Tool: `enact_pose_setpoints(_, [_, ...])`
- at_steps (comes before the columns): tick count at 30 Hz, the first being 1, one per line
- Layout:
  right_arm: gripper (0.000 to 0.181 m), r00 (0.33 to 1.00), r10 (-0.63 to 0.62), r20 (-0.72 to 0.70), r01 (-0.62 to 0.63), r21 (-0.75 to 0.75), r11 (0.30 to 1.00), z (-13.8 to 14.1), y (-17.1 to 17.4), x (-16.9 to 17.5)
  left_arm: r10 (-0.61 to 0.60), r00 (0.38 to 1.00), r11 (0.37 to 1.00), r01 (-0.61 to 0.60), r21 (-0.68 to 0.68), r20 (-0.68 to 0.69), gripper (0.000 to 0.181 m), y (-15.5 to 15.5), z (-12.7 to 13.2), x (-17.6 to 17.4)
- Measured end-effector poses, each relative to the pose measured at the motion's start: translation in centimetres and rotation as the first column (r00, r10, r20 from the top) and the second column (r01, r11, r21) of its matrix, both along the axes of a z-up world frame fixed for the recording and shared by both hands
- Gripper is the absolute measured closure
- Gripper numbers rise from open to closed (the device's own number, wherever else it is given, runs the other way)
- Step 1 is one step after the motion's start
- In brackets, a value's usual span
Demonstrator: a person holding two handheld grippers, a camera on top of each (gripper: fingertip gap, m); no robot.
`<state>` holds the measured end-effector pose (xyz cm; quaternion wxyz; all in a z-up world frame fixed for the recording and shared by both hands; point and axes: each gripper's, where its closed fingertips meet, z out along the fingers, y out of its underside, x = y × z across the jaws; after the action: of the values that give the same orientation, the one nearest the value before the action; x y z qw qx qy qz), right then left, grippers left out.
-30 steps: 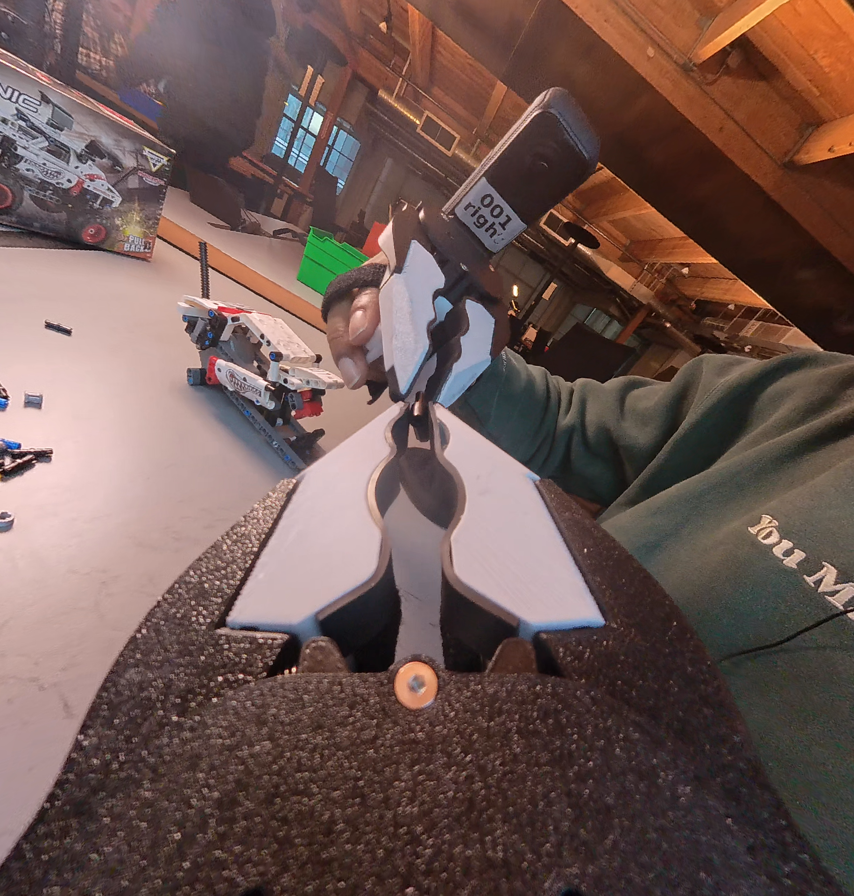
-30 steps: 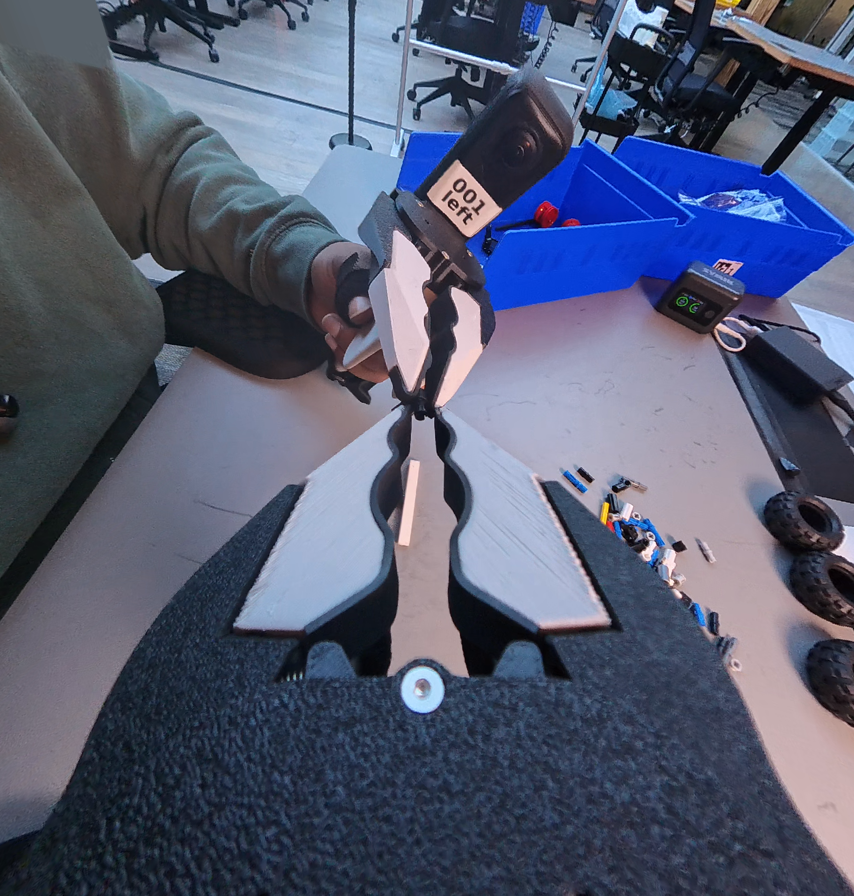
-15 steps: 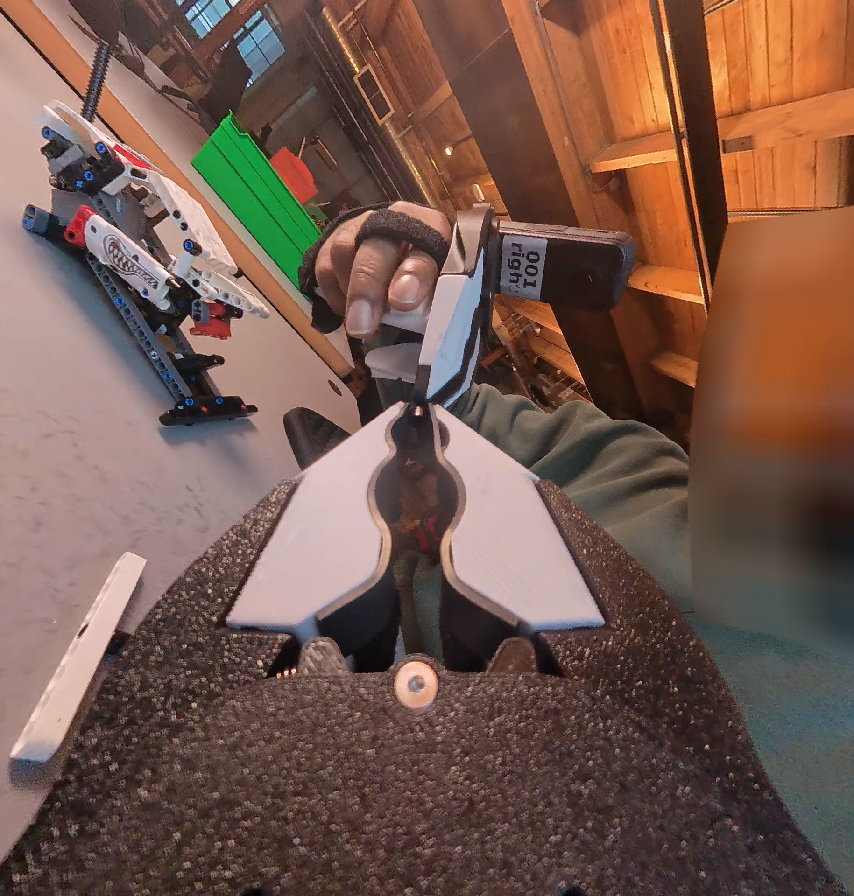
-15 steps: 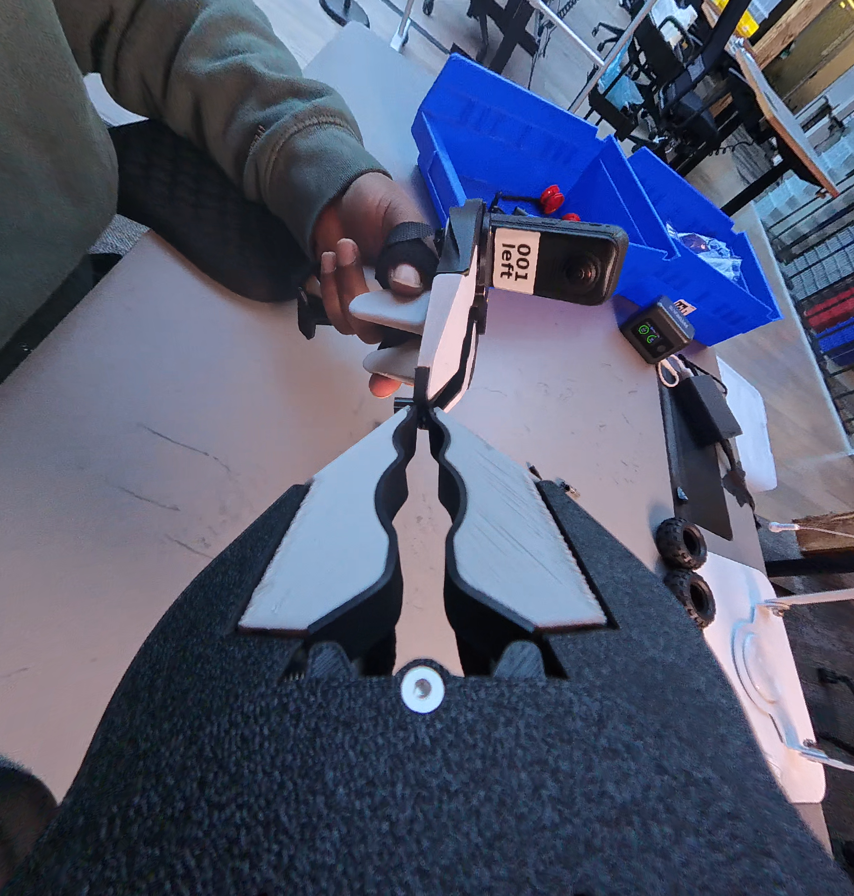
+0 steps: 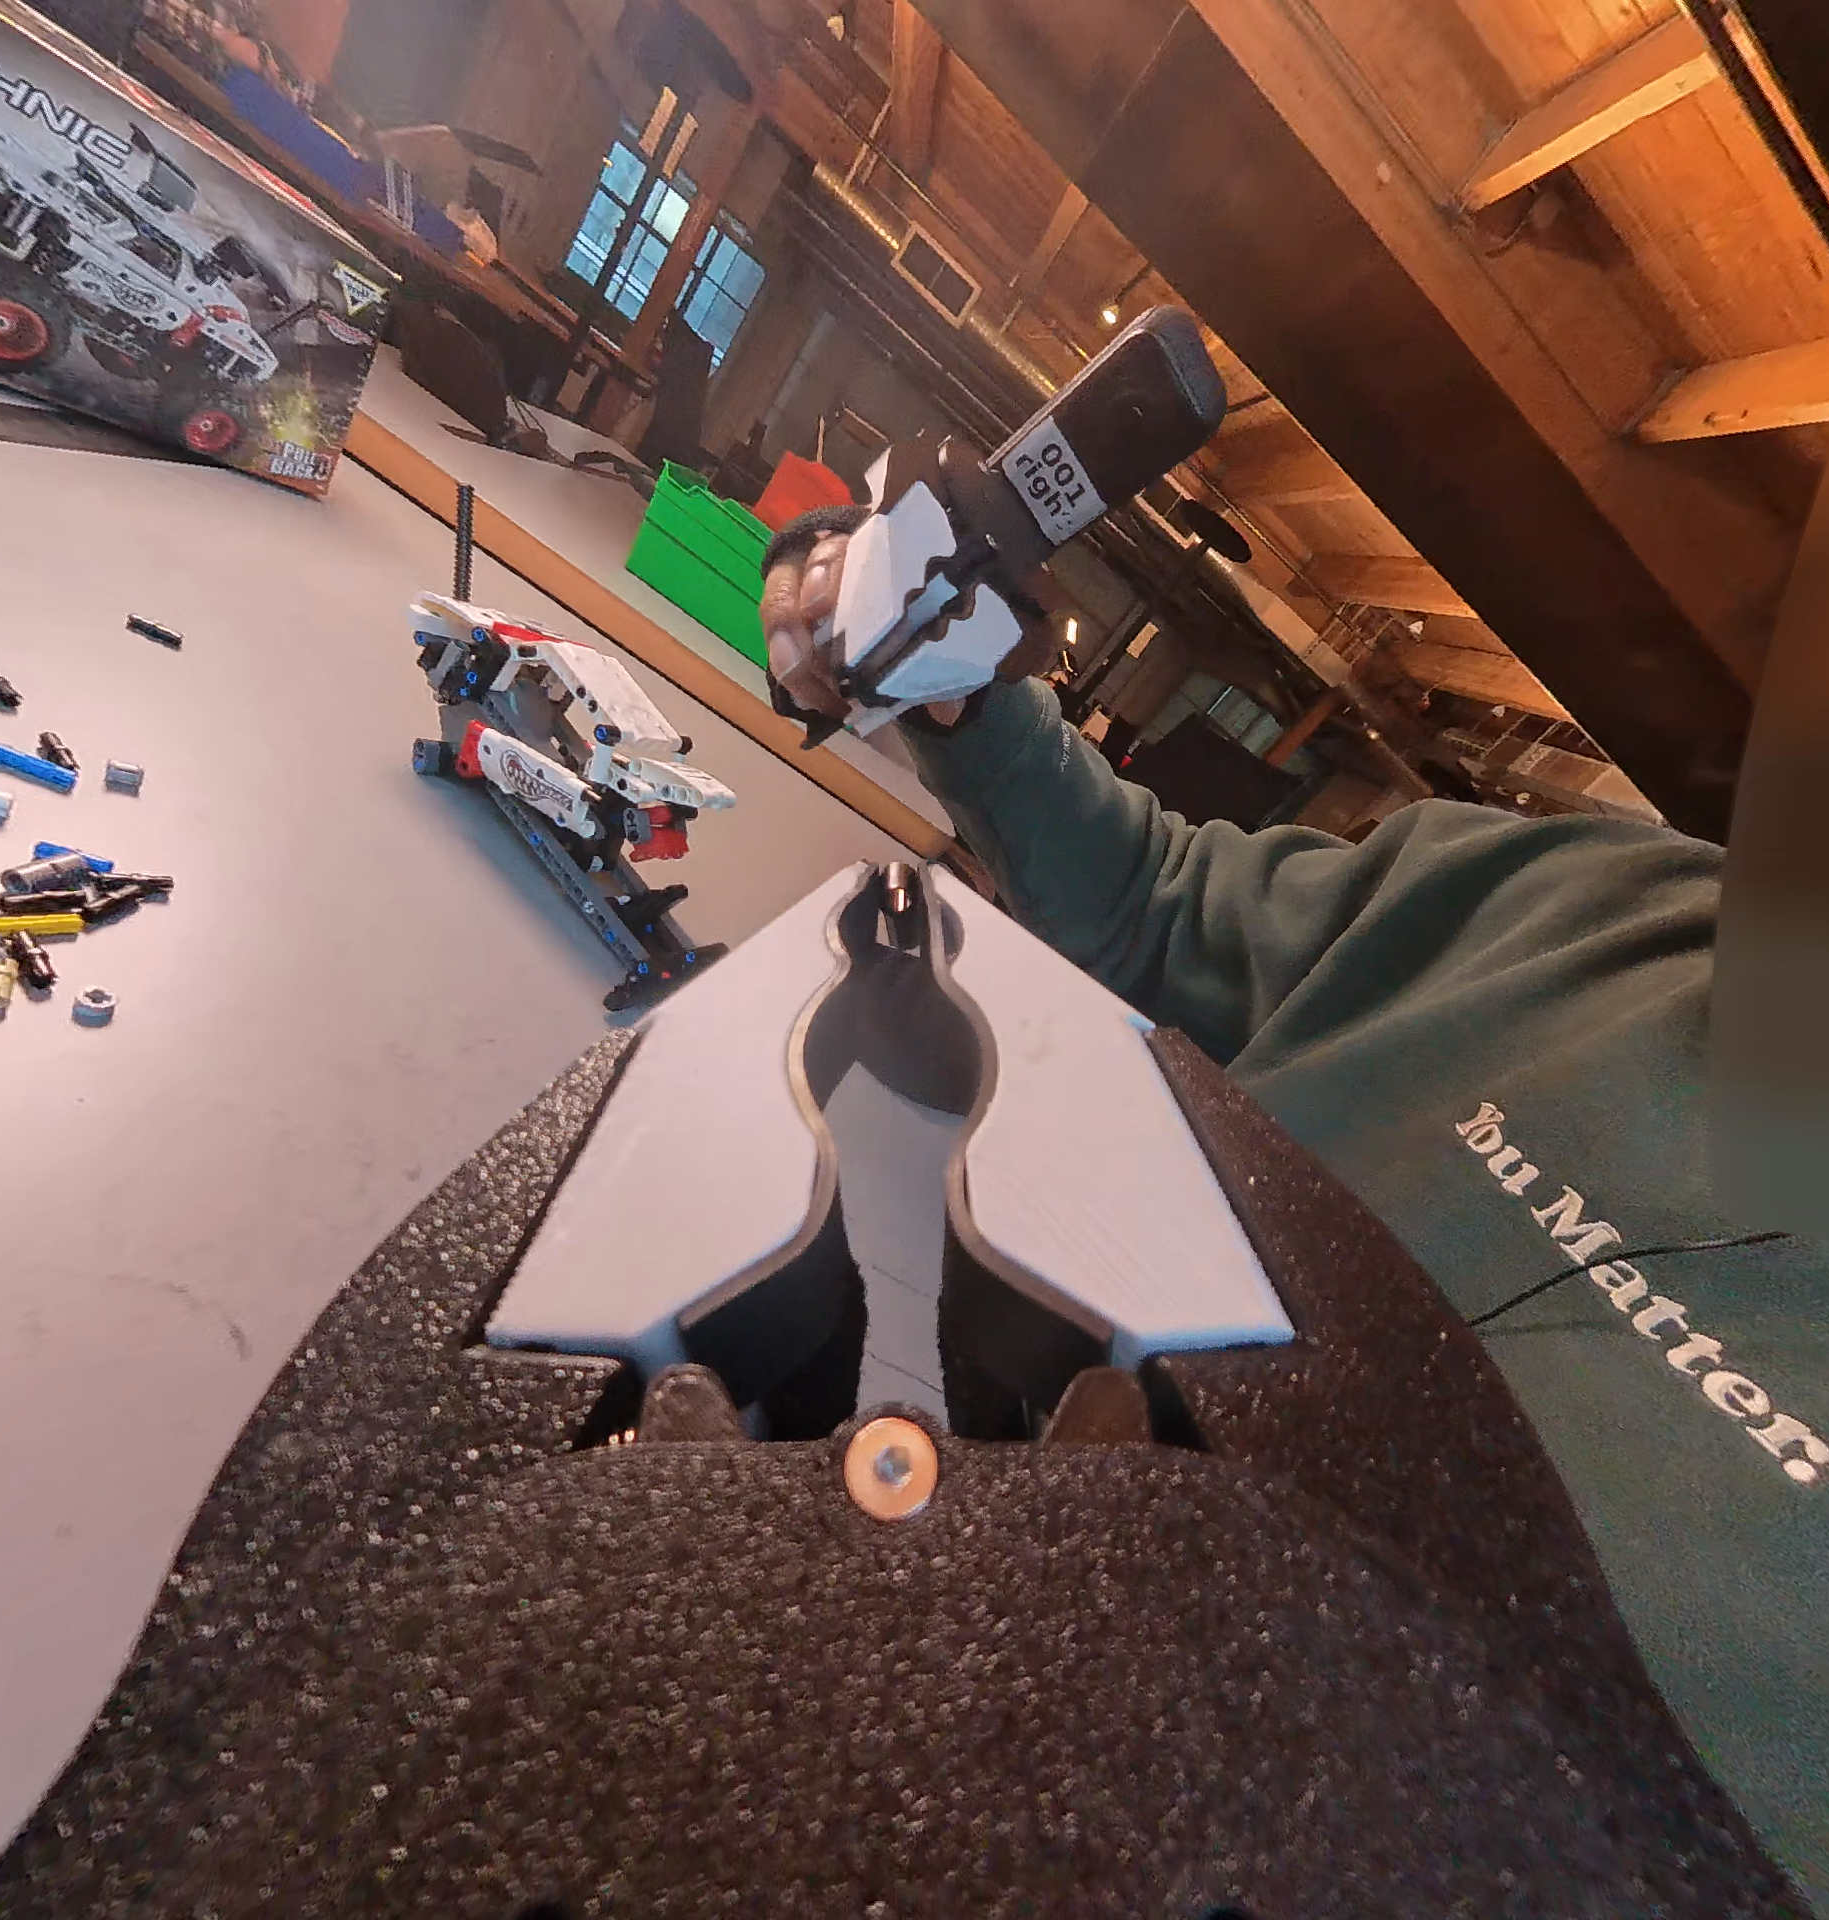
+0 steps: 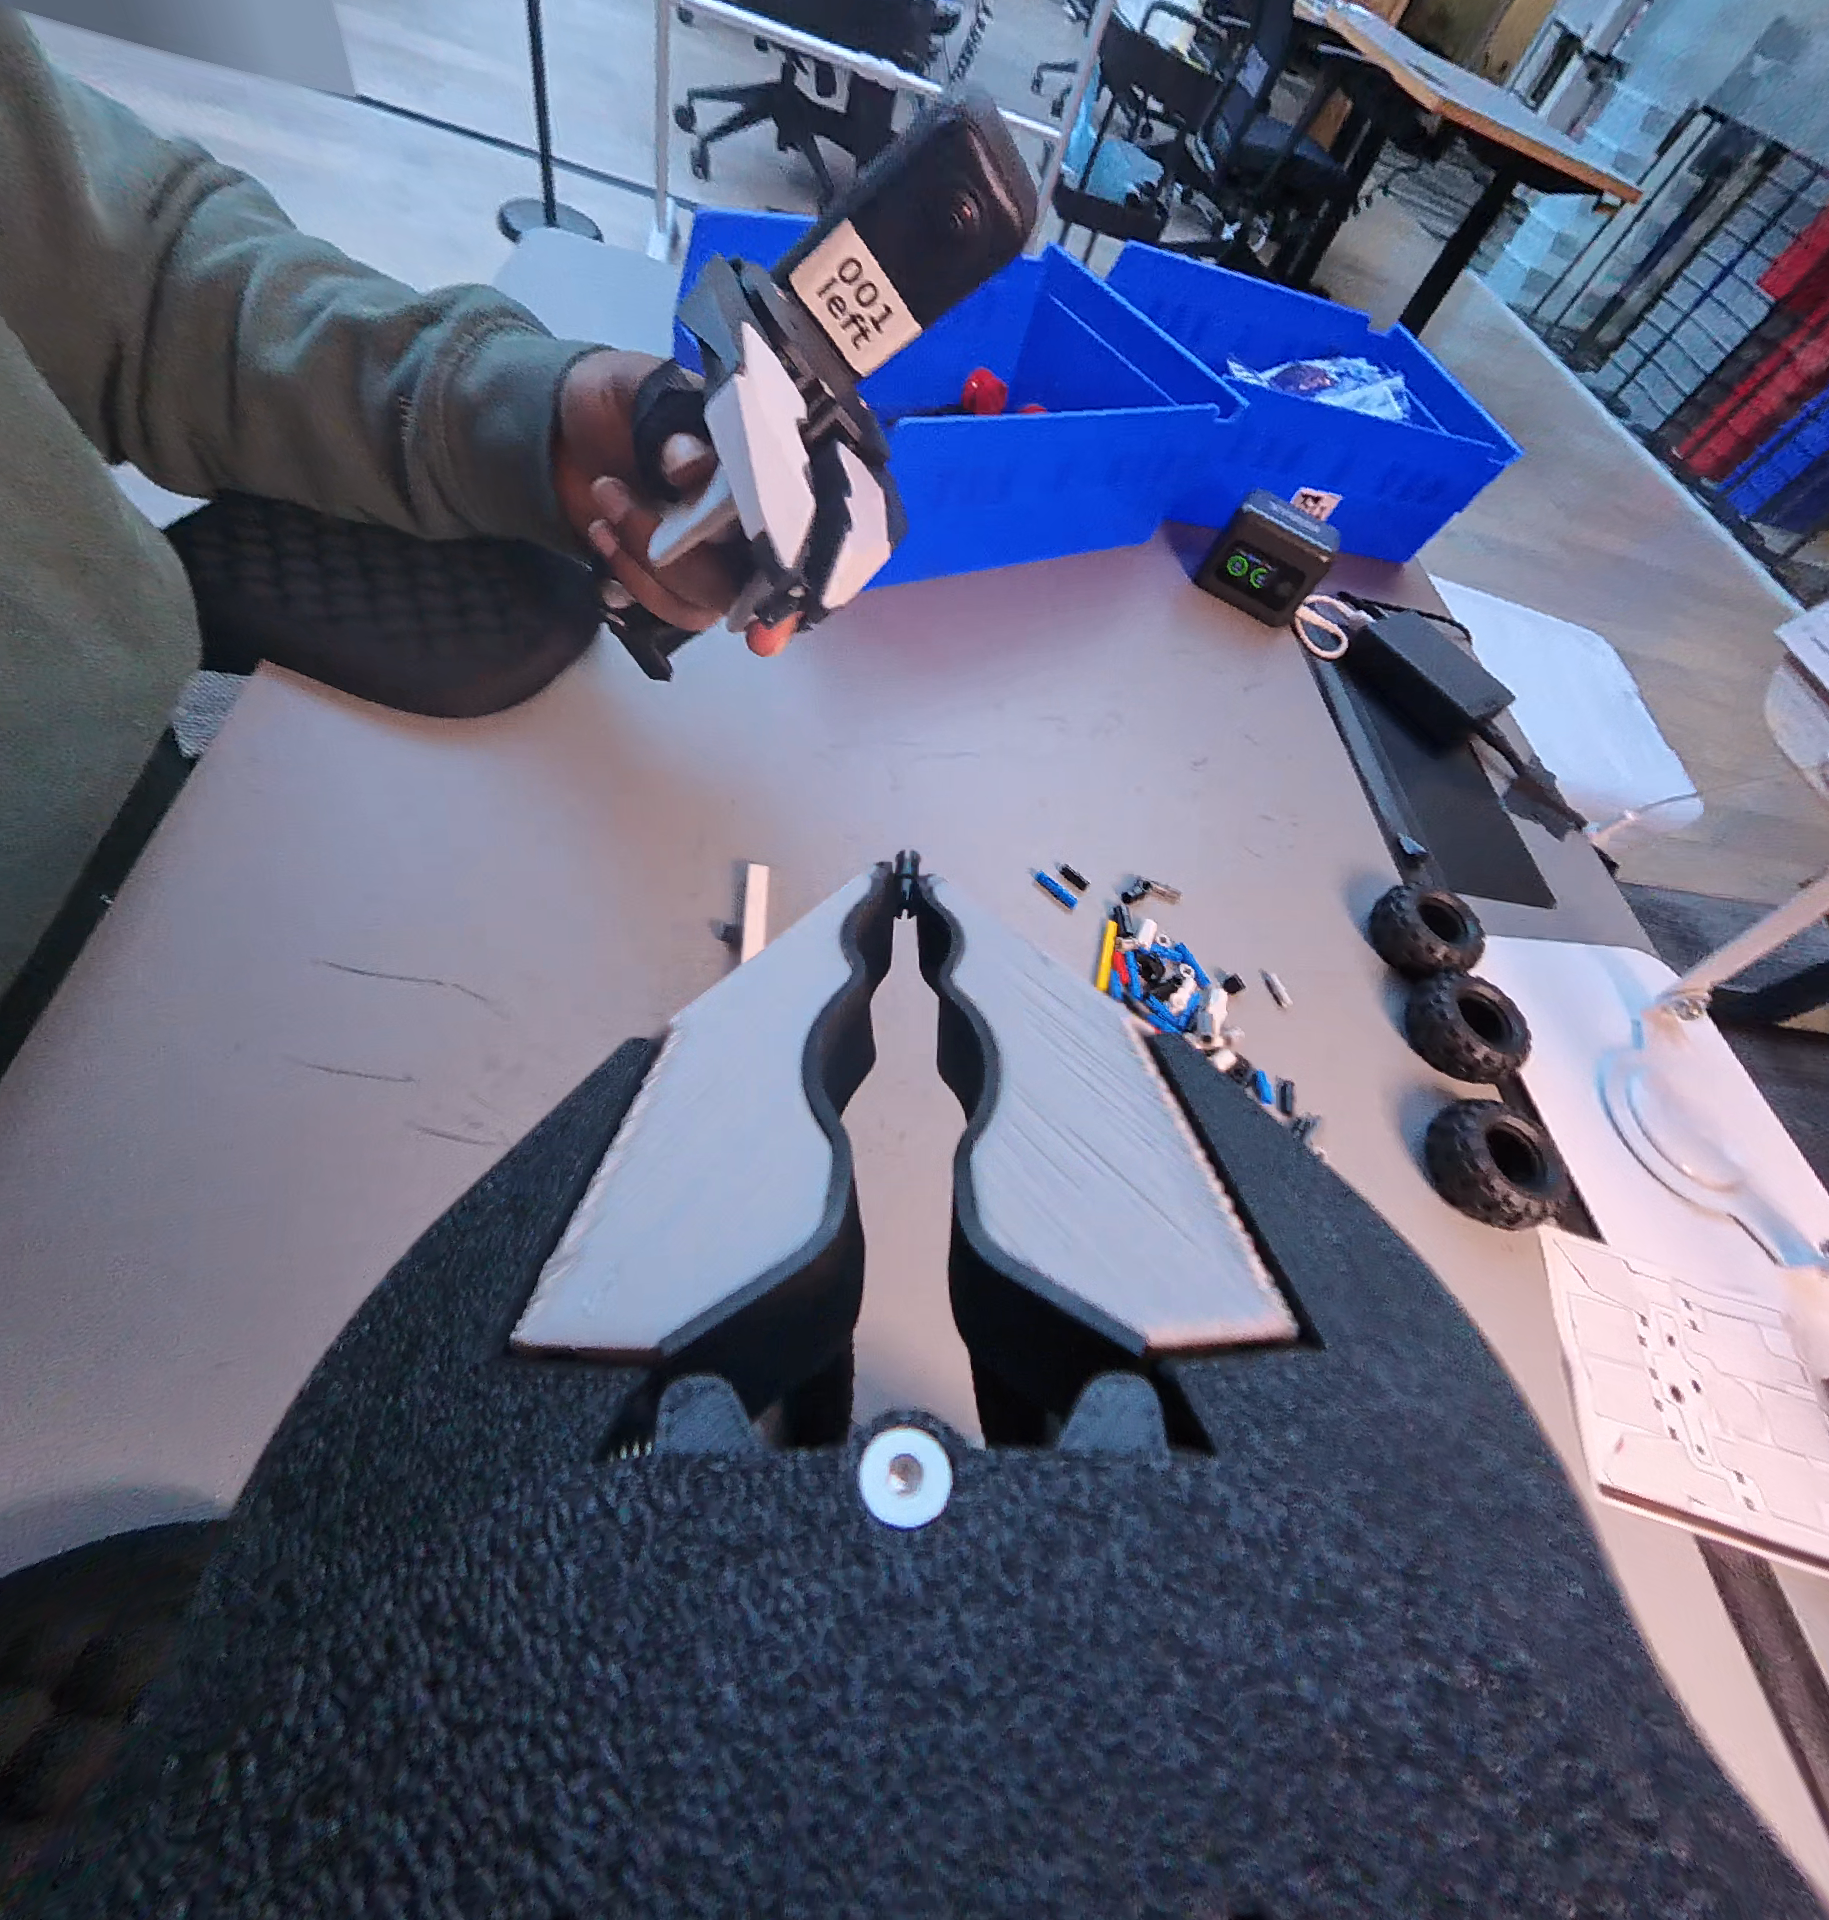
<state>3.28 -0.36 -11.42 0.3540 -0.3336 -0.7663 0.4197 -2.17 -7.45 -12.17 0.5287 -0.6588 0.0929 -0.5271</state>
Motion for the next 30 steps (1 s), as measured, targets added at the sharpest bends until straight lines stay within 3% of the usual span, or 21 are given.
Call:
enact_pose_setpoints(4, [0.178,0.994,-0.084,0.074,0.074,0.126,0.989,-1.6,2.7,-3.1,0.047,0.998,0.999,-0.047,-0.004,-0.042,0.175,0.6,-0.5,-0.3])
enact_pose_setpoints(7, [0.178,0.974,-0.164,0.155,0.106,0.324,0.94,-4.6,5.5,-7.2,0.138,0.963,0.99,-0.131,0.047,-0.233,0.175,1.2,-2.0,-0.7])
enact_pose_setpoints(11, [0.178,0.912,-0.264,0.316,0.1,0.452,0.886,-10.3,9.0,-12.0,0.276,0.843,0.961,-0.237,0.142,-0.462,0.175,2.0,-3.7,-1.8])
enact_pose_setpoints(13, [0.177,0.885,-0.281,0.372,0.069,0.491,0.868,-12.8,10.0,-13.3,0.349,0.749,0.937,-0.285,0.201,-0.564,0.175,2.5,-4.4,-2.6])
enact_pose_setpoints(17, [0.173,0.852,-0.283,0.44,0.029,0.501,0.865,-15.3,10.7,-14.2,0.416,0.635,0.909,-0.313,0.276,-0.65,0.175,2.8,-4.9,-3.1])
enact_pose_setpoints(21, [0.16,0.857,-0.284,0.43,0.038,0.497,0.867,-15.2,10.8,-14.3,0.431,0.602,0.902,-0.314,0.297,-0.673,0.175,3.0,-5.3,-3.3])
enact_pose_setpoints(24, [0.151,0.884,-0.3,0.358,0.096,0.488,0.868,-13.6,10.9,-14.5,0.435,0.577,0.9,-0.308,0.31,-0.691,0.175,3.2,-5.6,-3.4])
enact_pose_setpoints(27, [0.144,0.915,-0.331,0.232,0.202,0.448,0.871,-10.5,10.7,-14.4,0.439,0.544,0.898,-0.304,0.319,-0.716,0.175,3.4,-6.2,-3.6])
enact_pose_setpoints(30, [0.143,0.922,-0.382,0.059,0.339,0.353,0.872,-5.7,9.9,-13.2,0.451,0.483,0.886,-0.343,0.313,-0.75,0.175,4.6,-7.0,-4.8])
